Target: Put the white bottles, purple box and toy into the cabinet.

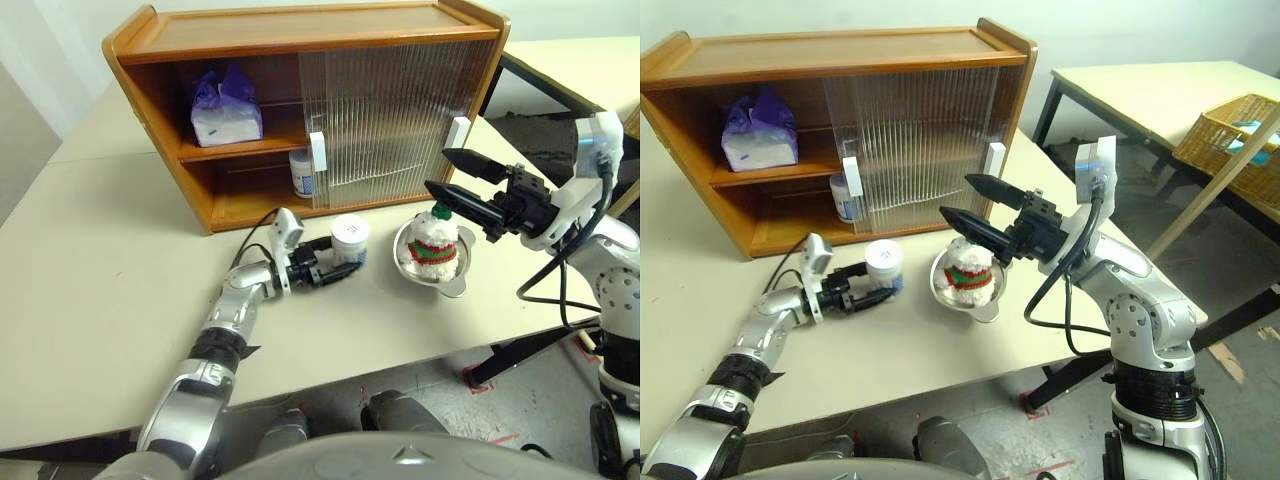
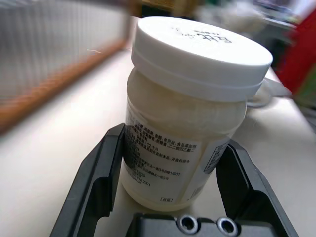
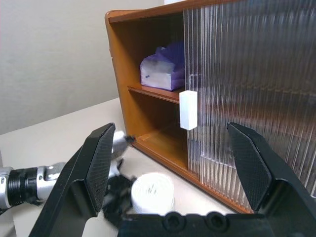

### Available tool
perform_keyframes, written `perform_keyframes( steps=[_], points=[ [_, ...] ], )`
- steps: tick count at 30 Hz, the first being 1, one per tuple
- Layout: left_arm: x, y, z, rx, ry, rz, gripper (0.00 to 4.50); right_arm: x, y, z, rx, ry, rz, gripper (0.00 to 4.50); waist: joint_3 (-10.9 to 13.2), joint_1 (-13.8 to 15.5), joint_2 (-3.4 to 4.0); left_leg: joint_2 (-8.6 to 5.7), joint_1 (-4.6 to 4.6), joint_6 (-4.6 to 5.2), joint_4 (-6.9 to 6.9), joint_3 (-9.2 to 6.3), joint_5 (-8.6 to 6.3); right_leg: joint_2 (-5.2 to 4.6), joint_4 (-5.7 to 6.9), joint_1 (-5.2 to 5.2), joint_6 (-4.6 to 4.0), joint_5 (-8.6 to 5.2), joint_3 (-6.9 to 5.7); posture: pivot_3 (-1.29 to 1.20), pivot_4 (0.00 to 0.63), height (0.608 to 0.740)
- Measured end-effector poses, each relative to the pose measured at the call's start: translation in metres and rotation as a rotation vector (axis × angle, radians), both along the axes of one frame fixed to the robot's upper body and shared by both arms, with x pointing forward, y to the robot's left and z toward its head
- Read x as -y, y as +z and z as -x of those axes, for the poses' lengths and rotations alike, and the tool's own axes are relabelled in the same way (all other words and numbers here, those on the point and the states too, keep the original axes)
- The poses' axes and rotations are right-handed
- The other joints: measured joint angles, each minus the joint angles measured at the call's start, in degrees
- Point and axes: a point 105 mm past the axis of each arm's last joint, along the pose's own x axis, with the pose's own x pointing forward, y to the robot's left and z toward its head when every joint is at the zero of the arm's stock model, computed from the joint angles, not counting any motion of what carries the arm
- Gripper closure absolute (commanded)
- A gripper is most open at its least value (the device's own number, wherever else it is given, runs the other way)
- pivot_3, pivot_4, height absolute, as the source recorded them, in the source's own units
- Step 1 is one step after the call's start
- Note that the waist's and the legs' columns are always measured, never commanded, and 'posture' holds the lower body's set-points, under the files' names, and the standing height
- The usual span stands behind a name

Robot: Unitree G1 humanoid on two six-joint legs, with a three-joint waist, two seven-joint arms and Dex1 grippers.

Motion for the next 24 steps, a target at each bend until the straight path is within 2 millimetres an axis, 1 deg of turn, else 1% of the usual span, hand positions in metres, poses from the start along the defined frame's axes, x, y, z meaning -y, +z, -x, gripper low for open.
perform_keyframes(
  steps=[2,5,10,14,16,19,24],
  points=[
    [-0.007,0.008,-0.005,0.026,0.076,0.024,1.42,-0.001,-0.001,0.0,-0.004,0.008,-0.007,0.0,0.01,0.32,-0.01,-0.02,-0.03,0.0,0.02,0.01,0.0,-0.02,-0.02,0.01,0.03,-0.03,0.01,-0.26,0.012,0.74],
    [-0.024,0.022,-0.017,0.071,0.214,0.049,1.42,-0.004,-0.001,-0.001,-0.007,0.022,-0.012,0.0,0.01,0.84,-0.01,-0.02,-0.04,0.01,0.03,0.04,0.0,-0.04,-0.03,0.01,0.03,-0.02,0.03,-0.25,0.01,0.74],
    [-0.058,0.036,-0.043,0.084,0.484,0.079,1.42,-0.006,-0.002,-0.003,-0.009,0.039,-0.014,0.0,0.01,1.83,-0.02,0.0,0.0,0.06,0.04,0.05,0.03,-0.01,-0.01,0.03,-0.02,0.07,0.01,-0.24,0.005,0.74],
    [-0.079,0.051,-0.059,0.106,0.613,0.095,1.42,-0.007,-0.003,-0.004,-0.006,0.042,-0.013,0.0,0.01,2.4,-0.02,-0.01,0.05,0.09,0.08,0.06,0.05,-0.01,-0.02,0.11,-0.16,0.23,0.01,-0.24,0.005,0.74],
    [-0.085,0.049,-0.062,0.095,0.644,0.083,1.42,-0.007,-0.003,-0.004,-0.004,0.043,-0.012,0.0,0.01,2.59,-0.02,-0.01,0.06,0.09,0.09,0.06,0.05,-0.02,-0.03,0.12,-0.32,0.32,0.02,-0.24,0.005,0.74],
    [-0.09,0.042,-0.067,0.071,0.677,0.046,1.42,-0.007,-0.003,-0.004,-0.003,0.041,-0.011,0.0,0.01,2.78,-0.03,-0.01,0.07,0.1,0.12,0.06,0.06,-0.02,-0.03,0.13,-0.34,0.36,0.01,-0.26,0.0,0.74],
    [-0.094,0.034,-0.077,0.033,0.73,0.031,1.42,-0.007,-0.003,-0.004,-0.002,0.039,-0.01,0.0,0.01,2.87,-0.03,-0.02,0.07,0.13,0.16,0.08,0.08,-0.02,-0.03,0.13,-0.48,0.52,0.01,-0.27,0.0,0.74]
  ],
)
